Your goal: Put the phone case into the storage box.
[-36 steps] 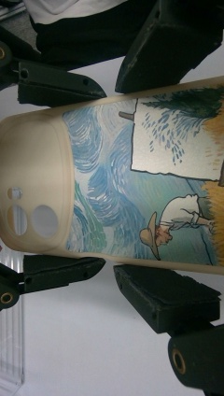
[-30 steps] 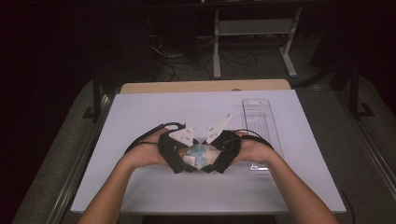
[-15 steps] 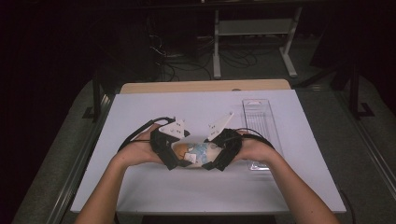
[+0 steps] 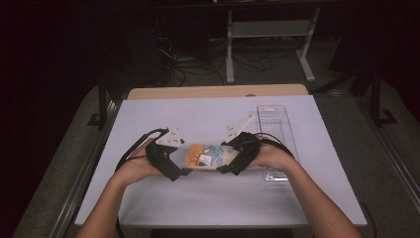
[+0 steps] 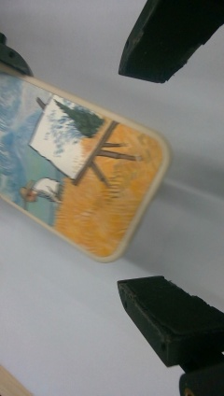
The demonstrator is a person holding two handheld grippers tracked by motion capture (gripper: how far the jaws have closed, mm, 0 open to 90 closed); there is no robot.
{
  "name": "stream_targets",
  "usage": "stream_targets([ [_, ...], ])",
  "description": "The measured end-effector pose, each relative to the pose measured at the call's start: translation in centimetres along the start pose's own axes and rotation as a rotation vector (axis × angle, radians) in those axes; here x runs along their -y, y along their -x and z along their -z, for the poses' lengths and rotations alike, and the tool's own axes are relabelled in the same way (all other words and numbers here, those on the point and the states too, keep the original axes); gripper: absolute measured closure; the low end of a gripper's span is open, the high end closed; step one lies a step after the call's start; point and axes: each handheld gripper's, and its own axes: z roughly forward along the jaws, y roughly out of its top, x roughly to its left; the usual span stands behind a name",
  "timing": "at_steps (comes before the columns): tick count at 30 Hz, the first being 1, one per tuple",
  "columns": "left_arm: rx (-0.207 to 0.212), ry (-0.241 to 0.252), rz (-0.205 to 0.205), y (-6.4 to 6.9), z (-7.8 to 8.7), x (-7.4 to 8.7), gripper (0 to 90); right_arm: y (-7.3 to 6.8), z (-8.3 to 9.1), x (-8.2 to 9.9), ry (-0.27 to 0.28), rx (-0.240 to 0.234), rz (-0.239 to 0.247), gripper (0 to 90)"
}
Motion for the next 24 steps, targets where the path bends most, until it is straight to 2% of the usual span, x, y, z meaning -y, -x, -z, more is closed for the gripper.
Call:
stream_targets([
  [2,-0.024,0.001,0.033,0.0,-0.1,0.6,0.4,0.3,-0.1,0.1,0.006,0.013,0.011,9.9],
  [4,-0.052,-0.012,0.045,-0.1,0.1,1.1,0.4,0.2,-0.1,0.0,0.004,0.018,-0.015,9.9],
  [7,-0.08,0.017,0.101,-0.1,0.4,1.9,0.7,0.3,-0.1,0.1,0.005,0.042,-0.008,10.0],
  [10,-0.114,0.043,0.147,0.1,0.6,2.6,0.8,0.4,-0.1,0.1,0.006,0.06,-0.032,10.0],
  [14,-0.152,0.06,0.173,0.6,0.7,3.4,4.5,0.8,0.0,0.2,0.015,0.076,-0.053,10.0],
  [15,-0.158,0.063,0.185,0.8,0.7,3.6,4.8,0.9,0.1,0.3,0.02,0.083,-0.072,10.0],
  [17,-0.17,0.073,0.216,1.0,0.6,4.1,4.8,1.1,0.2,0.3,0.027,0.094,-0.078,10.0],
  [18,-0.178,0.079,0.224,1.1,0.5,4.3,4.8,1.0,0.2,0.3,0.029,0.099,-0.108,10.0],
  [20,-0.194,0.083,0.24,1.4,0.3,4.6,4.7,1.2,0.2,0.4,0.031,0.109,-0.117,10.0],
  [24,-0.216,0.079,0.245,1.8,0.0,4.7,1.9,1.3,0.2,0.4,0.042,0.126,-0.154,10.0],
])
